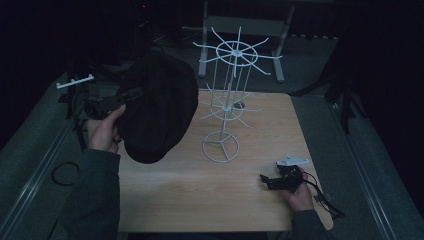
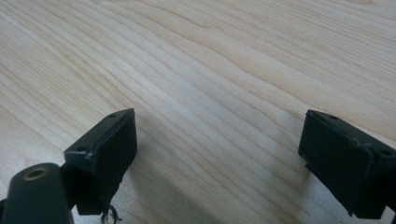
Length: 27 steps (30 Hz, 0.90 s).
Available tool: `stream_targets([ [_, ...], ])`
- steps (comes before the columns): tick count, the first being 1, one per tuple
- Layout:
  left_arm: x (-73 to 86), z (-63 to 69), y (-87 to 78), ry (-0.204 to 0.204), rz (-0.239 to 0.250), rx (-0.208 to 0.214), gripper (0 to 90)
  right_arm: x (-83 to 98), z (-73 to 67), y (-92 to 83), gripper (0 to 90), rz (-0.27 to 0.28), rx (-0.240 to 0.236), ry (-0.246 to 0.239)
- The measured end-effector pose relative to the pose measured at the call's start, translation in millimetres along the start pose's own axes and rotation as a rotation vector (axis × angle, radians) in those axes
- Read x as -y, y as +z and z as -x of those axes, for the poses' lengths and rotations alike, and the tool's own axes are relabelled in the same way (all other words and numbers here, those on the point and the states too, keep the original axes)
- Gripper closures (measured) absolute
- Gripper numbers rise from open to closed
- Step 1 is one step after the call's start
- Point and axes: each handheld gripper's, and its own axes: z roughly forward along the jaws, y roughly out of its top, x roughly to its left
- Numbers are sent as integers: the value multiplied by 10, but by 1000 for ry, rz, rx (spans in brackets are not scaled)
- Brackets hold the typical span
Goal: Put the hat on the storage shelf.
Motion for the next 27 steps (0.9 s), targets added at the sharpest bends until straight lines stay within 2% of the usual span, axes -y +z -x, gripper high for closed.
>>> stream_targets([
  [20,-62,116,-11,-22,55,63,748,0,0,0,114,0,0,0],
  [27,-81,143,17,-24,57,85,748,0,0,0,113,0,0,0],
])
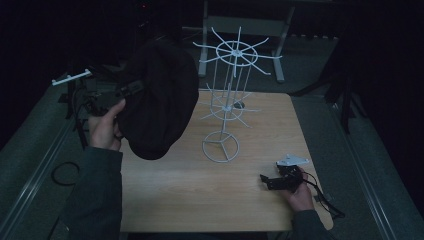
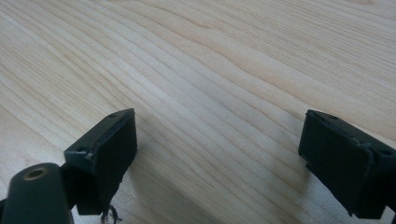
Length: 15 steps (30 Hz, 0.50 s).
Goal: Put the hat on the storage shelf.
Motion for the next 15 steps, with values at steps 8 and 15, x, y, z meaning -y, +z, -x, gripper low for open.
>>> stream_targets([
  [8,-36,69,38,5,6,26,746,0,0,0,114,0,0,0],
  [15,-69,149,110,23,-8,42,745,0,-1,0,114,0,0,0],
])
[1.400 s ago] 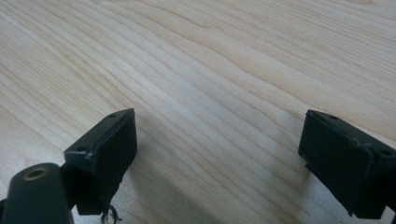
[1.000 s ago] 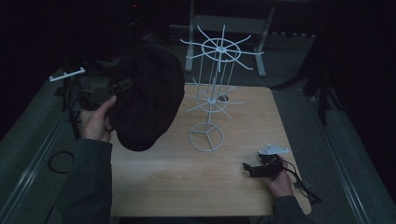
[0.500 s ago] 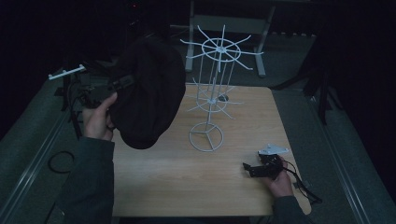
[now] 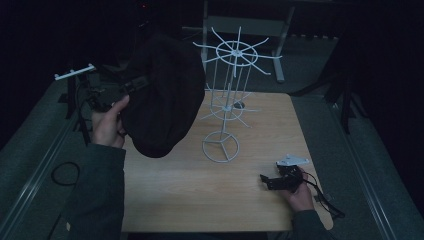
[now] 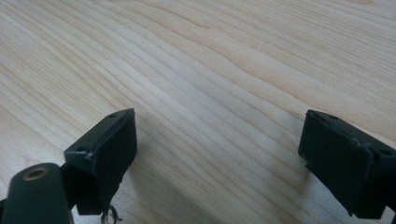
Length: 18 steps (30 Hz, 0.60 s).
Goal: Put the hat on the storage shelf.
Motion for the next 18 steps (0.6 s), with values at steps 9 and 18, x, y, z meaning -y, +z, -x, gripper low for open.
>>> stream_targets([
  [9,-61,113,114,10,2,37,744,0,0,0,113,0,0,0],
  [18,-14,188,394,32,-47,33,740,0,0,0,114,0,0,0],
])
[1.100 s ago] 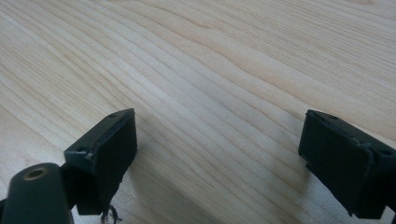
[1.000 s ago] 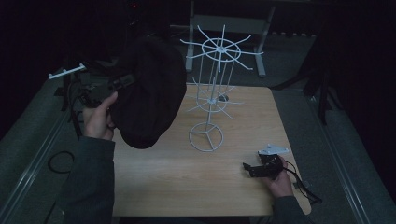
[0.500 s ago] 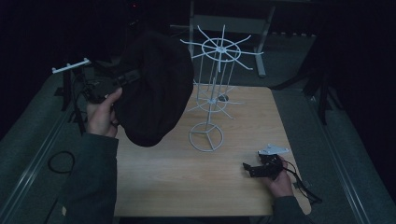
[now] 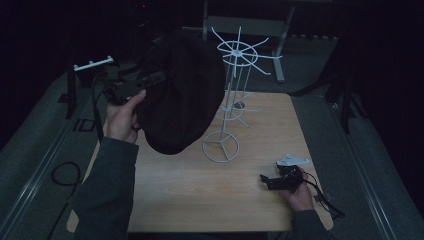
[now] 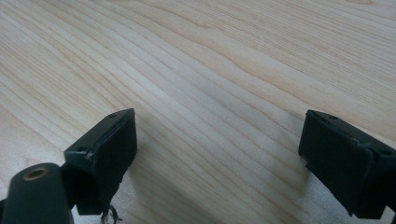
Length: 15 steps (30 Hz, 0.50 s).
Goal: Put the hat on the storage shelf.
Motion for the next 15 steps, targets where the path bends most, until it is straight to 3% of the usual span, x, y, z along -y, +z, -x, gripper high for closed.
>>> stream_targets([
  [3,56,-3,152,17,-49,-20,740,0,0,0,114,0,0,0],
  [5,95,-13,247,38,-78,-55,740,0,0,0,114,0,0,0],
  [9,154,-69,357,22,-102,-54,739,0,0,0,114,0,0,0],
  [15,174,-154,360,6,-102,-58,727,0,1,0,114,0,1,-1],
])
